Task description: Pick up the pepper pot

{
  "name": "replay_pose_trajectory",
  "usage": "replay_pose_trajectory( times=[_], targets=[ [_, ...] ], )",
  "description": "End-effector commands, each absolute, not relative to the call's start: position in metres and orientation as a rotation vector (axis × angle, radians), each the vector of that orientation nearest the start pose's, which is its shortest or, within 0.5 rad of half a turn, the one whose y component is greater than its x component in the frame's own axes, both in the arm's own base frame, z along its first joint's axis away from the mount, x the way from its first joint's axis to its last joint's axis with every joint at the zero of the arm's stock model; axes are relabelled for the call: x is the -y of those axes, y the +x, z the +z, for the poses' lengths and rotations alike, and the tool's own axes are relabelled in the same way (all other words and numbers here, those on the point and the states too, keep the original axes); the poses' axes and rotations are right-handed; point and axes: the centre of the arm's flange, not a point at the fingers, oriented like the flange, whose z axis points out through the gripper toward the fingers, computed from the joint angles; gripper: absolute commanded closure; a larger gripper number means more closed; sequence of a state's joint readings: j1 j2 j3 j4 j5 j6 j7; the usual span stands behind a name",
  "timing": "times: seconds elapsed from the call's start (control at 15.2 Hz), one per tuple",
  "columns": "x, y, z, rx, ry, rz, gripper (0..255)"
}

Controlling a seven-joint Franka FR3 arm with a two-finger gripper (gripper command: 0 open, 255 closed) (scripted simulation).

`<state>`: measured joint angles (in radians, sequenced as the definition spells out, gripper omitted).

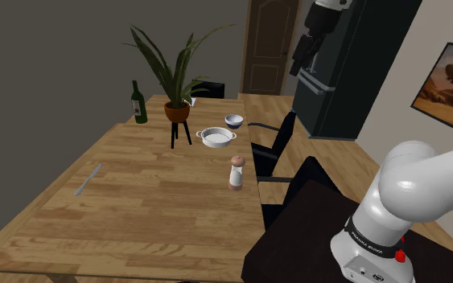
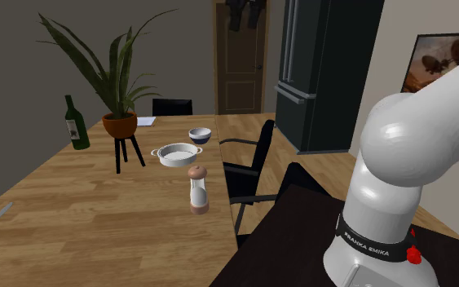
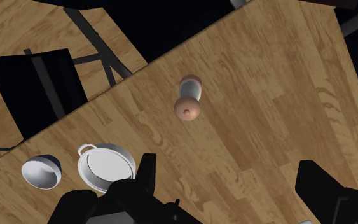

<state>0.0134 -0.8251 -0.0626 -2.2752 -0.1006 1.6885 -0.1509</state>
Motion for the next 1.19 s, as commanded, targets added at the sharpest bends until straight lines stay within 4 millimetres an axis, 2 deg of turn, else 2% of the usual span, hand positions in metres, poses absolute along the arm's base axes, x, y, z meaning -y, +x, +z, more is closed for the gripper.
replay_pose_trajectory(
  times=[0.0,1.12],
  targets=[
    [0.033,0.305,0.652,0.186,-3.191,-0.371,0],
    [0.075,0.428,0.461,0.117,-3.082,-0.248,0]
  ],
)
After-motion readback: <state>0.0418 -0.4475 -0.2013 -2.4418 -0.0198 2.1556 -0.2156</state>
